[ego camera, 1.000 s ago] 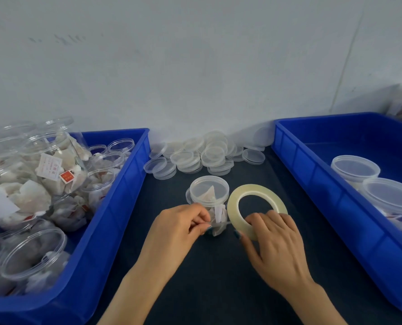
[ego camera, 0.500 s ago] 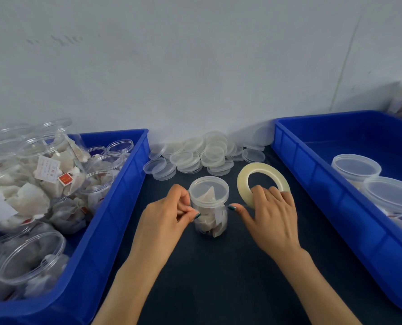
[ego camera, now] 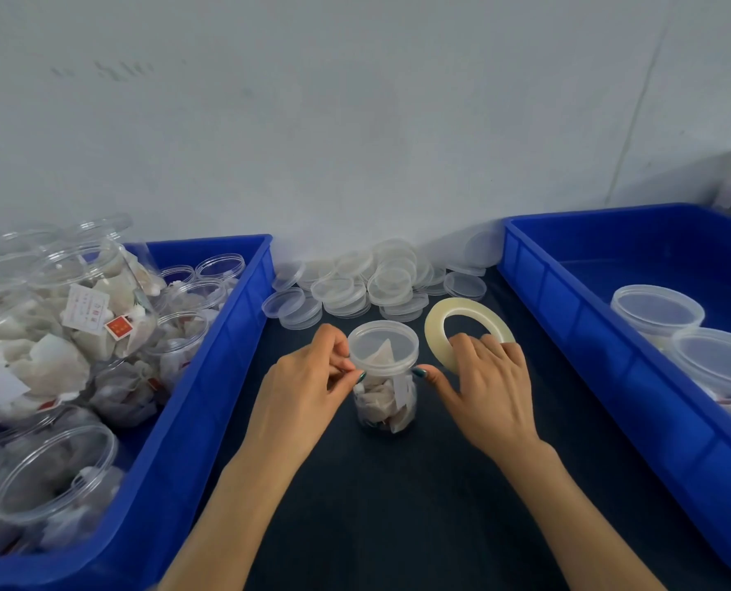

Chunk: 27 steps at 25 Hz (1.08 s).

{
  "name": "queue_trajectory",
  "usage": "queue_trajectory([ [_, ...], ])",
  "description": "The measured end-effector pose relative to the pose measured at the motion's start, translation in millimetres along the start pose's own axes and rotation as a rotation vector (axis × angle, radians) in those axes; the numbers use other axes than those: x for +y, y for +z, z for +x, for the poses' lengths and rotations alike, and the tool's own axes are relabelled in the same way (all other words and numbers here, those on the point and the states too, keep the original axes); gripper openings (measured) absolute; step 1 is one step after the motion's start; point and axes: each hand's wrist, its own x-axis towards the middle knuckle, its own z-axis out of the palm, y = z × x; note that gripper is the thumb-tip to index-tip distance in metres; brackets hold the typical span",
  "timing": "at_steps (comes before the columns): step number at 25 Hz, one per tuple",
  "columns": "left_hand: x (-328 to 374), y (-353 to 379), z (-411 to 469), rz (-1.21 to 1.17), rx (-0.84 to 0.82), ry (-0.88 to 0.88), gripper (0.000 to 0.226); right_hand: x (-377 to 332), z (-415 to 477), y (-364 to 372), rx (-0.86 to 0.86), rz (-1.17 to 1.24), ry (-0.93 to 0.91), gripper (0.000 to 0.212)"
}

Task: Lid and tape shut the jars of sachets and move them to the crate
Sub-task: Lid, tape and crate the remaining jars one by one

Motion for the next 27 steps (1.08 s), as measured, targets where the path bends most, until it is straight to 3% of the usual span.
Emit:
queue_trajectory([
  [6, -19, 9, 13, -0.051, -0.092, -0.026, 0.045, 8, 4, 6, 0.002, -0.007, -0.002, 0.058],
  [11, -37, 17, 25, -0.322, -0.489, -0.169, 0.095, 11, 4, 7, 0.004, 0.003, -0.014, 0.053],
  [12, -37, 22, 26, -0.384, -0.517, -0.166, 0.096, 11, 4, 7, 0.005, -0.001, -0.016, 0.052],
  [16, -44, 35, 35, -0.662, -0.479, -0.230, 0.069, 14, 5, 7, 0.003, 0.023, -0.022, 0.052],
  [19, -54, 38, 36, -0.866, -0.519, -0.290, 0.058, 14, 5, 6, -0.009, 0.064, -0.034, 0.052],
  [22, -51, 46, 26, -1.090, -0.440, -0.404, 0.051, 14, 4, 7, -0.031, 0.090, -0.021, 0.052],
  [24, -40, 52, 15, -1.133, -0.344, -0.444, 0.059, 12, 3, 8, -0.040, 0.094, -0.003, 0.057],
  [27, -18, 65, 6, -0.947, -0.277, -0.397, 0.093, 8, 2, 9, -0.067, 0.085, 0.014, 0.066],
])
